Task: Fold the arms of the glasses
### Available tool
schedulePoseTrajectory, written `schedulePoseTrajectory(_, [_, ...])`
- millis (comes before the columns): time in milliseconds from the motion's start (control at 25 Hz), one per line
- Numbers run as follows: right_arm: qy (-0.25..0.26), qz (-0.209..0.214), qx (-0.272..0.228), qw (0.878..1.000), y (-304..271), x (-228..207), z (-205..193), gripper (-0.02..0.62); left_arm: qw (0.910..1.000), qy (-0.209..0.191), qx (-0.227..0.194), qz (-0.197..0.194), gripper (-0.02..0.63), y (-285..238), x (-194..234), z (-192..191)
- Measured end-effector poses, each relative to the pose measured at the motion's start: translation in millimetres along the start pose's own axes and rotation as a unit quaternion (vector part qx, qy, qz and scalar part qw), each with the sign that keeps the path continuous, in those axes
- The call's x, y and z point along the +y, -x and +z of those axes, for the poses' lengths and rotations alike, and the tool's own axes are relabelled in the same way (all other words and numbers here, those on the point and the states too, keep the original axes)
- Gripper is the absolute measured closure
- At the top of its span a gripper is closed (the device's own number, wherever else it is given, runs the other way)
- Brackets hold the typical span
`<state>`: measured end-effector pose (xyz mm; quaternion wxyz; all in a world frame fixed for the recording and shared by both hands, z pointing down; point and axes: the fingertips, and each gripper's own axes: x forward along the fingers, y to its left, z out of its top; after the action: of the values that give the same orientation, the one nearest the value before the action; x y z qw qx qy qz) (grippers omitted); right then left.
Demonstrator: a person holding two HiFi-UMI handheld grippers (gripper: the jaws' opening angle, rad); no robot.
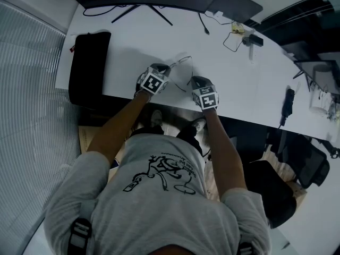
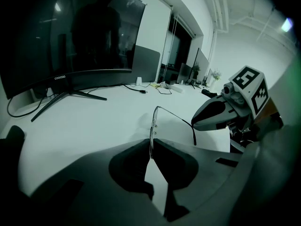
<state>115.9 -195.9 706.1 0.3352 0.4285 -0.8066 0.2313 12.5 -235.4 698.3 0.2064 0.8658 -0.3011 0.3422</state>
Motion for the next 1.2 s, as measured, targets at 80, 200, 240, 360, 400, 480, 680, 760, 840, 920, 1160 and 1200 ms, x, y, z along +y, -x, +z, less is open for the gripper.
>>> schedulePoseTrajectory(80, [-0.01,0.011,0.007,1.0,-0.9,4.4,-6.2,0.571,1.0,0.0,0.001,0.002,0.566,0.8,-1.6,-1.2])
schedulePoseTrajectory(200, [-0.008,0.011,0.004,1.0,0.7,5.6,-4.4,0.571,1.0,0.004,0.002,-0.002,0.566,0.1,-5.3,-4.2])
schedulePoseTrajectory(240, [-0.006,0.007,0.001,1.0,2.1,4.7,-1.8,0.571,1.0,0.003,0.0,-0.002,0.566,0.2,-5.7,-4.0])
schedulePoseTrajectory(360, [-0.006,0.006,-0.002,1.0,4.4,6.4,-0.6,0.571,1.0,-0.003,-0.005,0.001,0.565,2.3,-6.5,-2.3])
schedulePoseTrajectory(400, [-0.006,0.009,-0.002,1.0,4.4,8.2,-1.3,0.571,1.0,-0.004,-0.005,0.001,0.565,2.7,-7.3,-2.5])
schedulePoseTrajectory(480, [-0.006,0.014,-0.001,1.0,5.2,11.2,-1.6,0.571,1.0,-0.002,-0.002,-0.002,0.565,2.4,-9.9,-5.4])
schedulePoseTrajectory(680, [-0.007,0.02,-0.008,1.0,2.2,14.0,-3.0,0.571,0.9998,0.003,-0.003,-0.02,0.565,0.9,-22.6,-6.6])
schedulePoseTrajectory(760, [-0.01,0.022,-0.007,1.0,1.8,15.7,-3.1,0.571,0.9998,-0.003,-0.009,-0.016,0.565,-0.2,-22.0,-4.9])
schedulePoseTrajectory(840, [-0.011,0.024,-0.007,1.0,1.6,17.7,-2.3,0.571,0.9998,-0.005,-0.005,-0.018,0.566,1.4,-25.0,-4.5])
schedulePoseTrajectory(920, [-0.009,0.028,-0.009,1.0,1.5,20.9,-0.5,0.571,0.9997,-0.003,0.003,-0.025,0.569,1.9,-30.3,-7.9])
schedulePoseTrajectory(1160, [-0.008,0.041,-0.012,0.999,1.3,27.7,2.5,0.571,0.9995,-0.007,0.001,-0.029,0.569,0.0,-36.7,-8.3])
schedulePoseTrajectory(1200, [-0.009,0.041,-0.013,0.999,1.3,27.8,2.2,0.571,0.9996,-0.008,0.003,-0.026,0.569,1.0,-36.1,-8.3])
